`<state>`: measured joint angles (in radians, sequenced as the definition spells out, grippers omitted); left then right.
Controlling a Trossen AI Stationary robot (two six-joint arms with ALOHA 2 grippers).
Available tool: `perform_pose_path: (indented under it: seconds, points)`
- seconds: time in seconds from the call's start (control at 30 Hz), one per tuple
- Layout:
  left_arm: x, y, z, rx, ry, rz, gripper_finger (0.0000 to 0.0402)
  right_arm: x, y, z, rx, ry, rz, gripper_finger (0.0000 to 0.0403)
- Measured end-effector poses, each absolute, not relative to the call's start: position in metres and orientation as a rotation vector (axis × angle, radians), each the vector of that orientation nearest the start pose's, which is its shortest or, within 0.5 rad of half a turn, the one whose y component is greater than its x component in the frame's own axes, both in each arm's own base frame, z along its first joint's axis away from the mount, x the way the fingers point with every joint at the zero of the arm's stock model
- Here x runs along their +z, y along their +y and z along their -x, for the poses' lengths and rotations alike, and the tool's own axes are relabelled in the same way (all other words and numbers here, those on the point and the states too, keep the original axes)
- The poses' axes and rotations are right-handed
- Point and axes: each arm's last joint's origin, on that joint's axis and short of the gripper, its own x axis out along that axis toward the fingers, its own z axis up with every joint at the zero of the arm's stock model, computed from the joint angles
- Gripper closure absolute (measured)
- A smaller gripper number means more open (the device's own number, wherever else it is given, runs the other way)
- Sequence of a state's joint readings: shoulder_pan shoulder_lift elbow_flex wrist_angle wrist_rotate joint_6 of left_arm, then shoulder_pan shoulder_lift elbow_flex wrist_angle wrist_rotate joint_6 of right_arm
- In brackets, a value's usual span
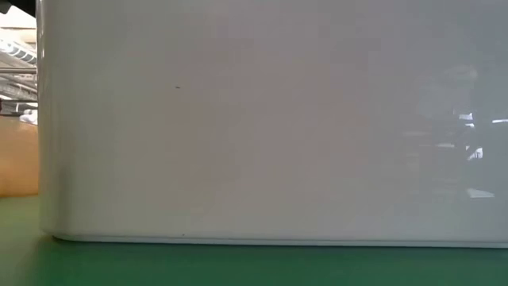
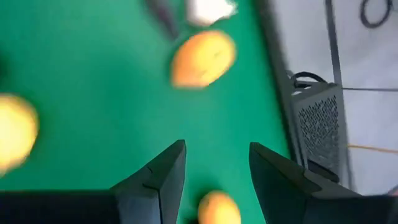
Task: Sort produce into baskets
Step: Put the garlic into the orange bin
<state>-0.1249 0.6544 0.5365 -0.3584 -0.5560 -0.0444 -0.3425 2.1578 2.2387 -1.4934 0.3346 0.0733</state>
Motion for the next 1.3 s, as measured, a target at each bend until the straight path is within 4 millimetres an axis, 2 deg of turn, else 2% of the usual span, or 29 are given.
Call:
perform_pose_path:
  seconds: [0.07, 0.17, 0.27, 0.37, 0.6, 0.83, 0.97, 1.3]
  points:
    - [0.253, -0.003, -0.144, 0.431, 0.443, -0.117, 0.0292, 0.308, -0.171, -0.396, -0.672, 1.307, -0.135, 0.0236]
    - [0.253, -0.003, -0.144, 0.429, 0.443, -0.116, 0.0292, 0.303, -0.199, -0.407, -0.66, 1.122, -0.267, 0.0236]
    - [0.253, -0.003, -0.144, 0.429, 0.443, -0.115, 0.0292, 0.294, -0.219, -0.421, -0.671, 0.971, -0.356, 0.0236]
    - [0.253, -0.003, -0.144, 0.429, 0.443, -0.115, 0.0292, 0.275, -0.23, -0.433, -0.716, 0.909, -0.418, 0.0236]
    - [0.252, -0.003, -0.144, 0.429, 0.446, -0.116, 0.0292, 0.225, -0.239, -0.453, -0.753, 0.931, -0.478, 0.0236]
    - [0.252, -0.003, -0.144, 0.429, 0.446, -0.117, 0.0292, 0.192, -0.244, -0.456, -0.789, 1.016, -0.503, 0.0236]
    - [0.252, -0.003, -0.144, 0.429, 0.446, -0.117, 0.0292, 0.181, -0.245, -0.455, -0.831, 1.054, -0.481, 0.0236]
    - [0.252, -0.003, -0.144, 0.429, 0.447, -0.117, 0.0292, 0.176, -0.242, -0.447, -0.851, 1.147, -0.509, 0.0236]
